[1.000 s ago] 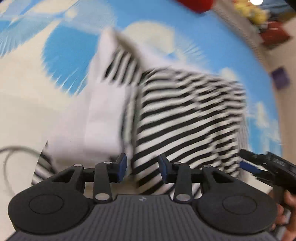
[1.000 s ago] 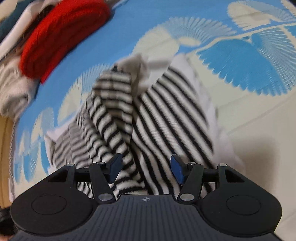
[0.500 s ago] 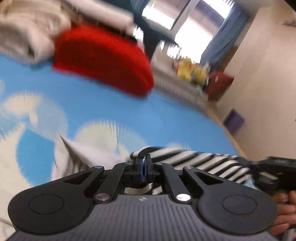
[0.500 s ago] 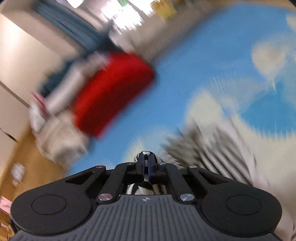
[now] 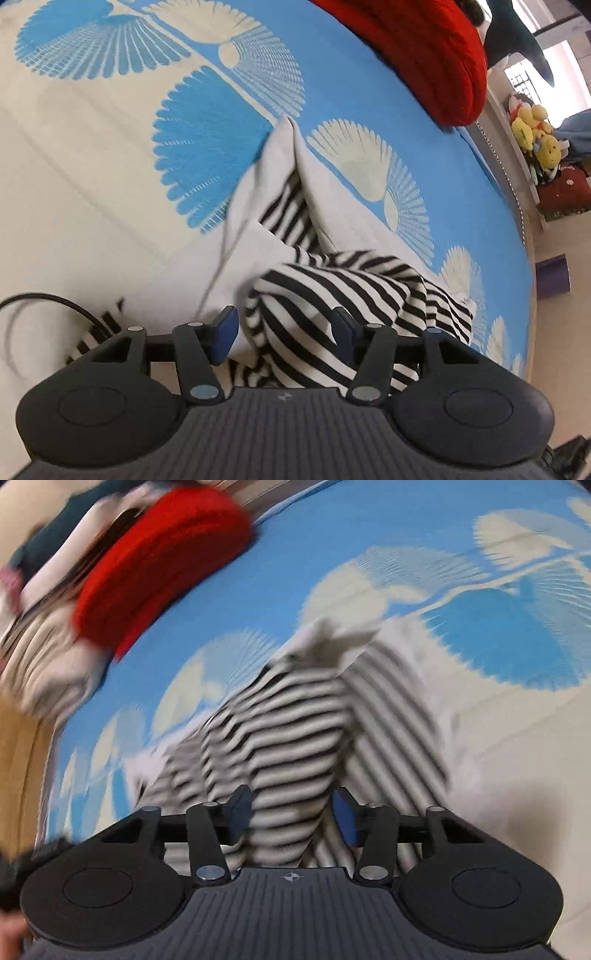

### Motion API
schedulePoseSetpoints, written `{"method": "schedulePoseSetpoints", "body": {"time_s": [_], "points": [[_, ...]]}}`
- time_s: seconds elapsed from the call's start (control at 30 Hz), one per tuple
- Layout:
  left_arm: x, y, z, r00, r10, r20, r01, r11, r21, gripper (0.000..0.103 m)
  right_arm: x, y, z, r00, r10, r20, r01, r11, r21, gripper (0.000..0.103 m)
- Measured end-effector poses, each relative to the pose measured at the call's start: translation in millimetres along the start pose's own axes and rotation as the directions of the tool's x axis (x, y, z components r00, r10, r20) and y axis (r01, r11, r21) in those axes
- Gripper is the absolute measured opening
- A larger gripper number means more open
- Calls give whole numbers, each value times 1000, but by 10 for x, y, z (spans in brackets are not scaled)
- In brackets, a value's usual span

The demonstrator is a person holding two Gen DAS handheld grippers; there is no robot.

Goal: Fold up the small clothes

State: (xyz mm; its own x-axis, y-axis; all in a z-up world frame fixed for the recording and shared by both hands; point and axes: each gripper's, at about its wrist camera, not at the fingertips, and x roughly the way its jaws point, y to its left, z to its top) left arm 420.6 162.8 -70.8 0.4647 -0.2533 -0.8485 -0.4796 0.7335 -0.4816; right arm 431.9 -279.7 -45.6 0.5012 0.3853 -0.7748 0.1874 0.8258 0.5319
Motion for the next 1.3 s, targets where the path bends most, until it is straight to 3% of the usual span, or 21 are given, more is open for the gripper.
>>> {"method": "schedulePoseSetpoints", "body": {"time_s": [0.23,0.27,0.3,0.37,0.4,0.43,0.47,0.53,0.57,0.6,0.63,0.7,0.73,0.77,0.8,0.9,0.97,1.0,1.03,1.1,1.3], "points": [[70,-137,-14,1000,19,9,-19,999,29,52,477,-211,-57,997,23,-70,-12,987,162,52],[86,-162,-17,1000,15,6,-15,999,43,36,495,-216,-62,997,27,-71,-15,985,174,45],[106,-190,-22,1000,11,-3,-11,998,66,18,538,-223,-69,996,50,-72,-36,983,182,25],[115,-250,-9,1000,-10,-13,11,994,110,1,530,-243,-28,994,105,-36,-95,973,211,1],[45,-262,17,998,-62,28,58,992,112,1,429,-264,19,988,153,25,-155,959,237,1],[-70,-266,54,986,-141,89,131,985,108,1,296,-253,73,969,223,108,-244,937,250,1],[-233,-267,96,954,-247,171,230,967,111,1,113,-217,142,934,294,203,-338,913,230,1],[-576,-298,143,856,-413,311,369,909,193,1,-292,-130,244,845,392,363,-456,884,108,1],[-684,-318,152,829,-443,341,380,894,236,1,-413,-123,267,818,416,398,-479,875,70,1],[-705,-308,164,828,-448,337,382,891,245,1,-476,-140,284,809,425,407,-490,869,64,1],[-638,-267,182,852,-429,301,377,900,218,1,-476,-167,297,824,414,387,-479,874,85,1],[-285,-129,204,945,-302,126,288,951,113,2,-324,-239,311,928,291,234,-330,932,152,1],[-57,-43,174,984,-177,1,176,982,74,2,-200,-285,286,974,193,120,-211,964,163,1],[129,53,114,994,-49,-95,55,997,59,2,-30,-356,220,996,93,7,-93,983,161,1],[238,139,68,989,22,-145,-16,999,44,2,114,-457,129,997,21,-80,-7,986,168,1],[294,259,75,986,2,-167,-9,999,-40,6,272,-605,9,982,-41,-182,74,980,182,6],[182,179,146,994,8,-107,-9,1000,-6,31,205,-604,45,989,-52,-137,74,984,163,7],[127,149,164,997,1,-74,-1,1000,0,49,155,-626,65,993,-41,-112,60,984,168,16],[80,116,156,999,-5,-46,5,1000,11,54,112,-658,77,995,-32,-93,48,983,176,25],[19,27,151,1000,10,7,-10,998,62,57,77,-686,102,998,-23,-64,34,983,180,47],[90,-155,65,1000,3,29,-7,990,141,56,300,-640,164,998,32,-61,-21,983,184,47]]}}
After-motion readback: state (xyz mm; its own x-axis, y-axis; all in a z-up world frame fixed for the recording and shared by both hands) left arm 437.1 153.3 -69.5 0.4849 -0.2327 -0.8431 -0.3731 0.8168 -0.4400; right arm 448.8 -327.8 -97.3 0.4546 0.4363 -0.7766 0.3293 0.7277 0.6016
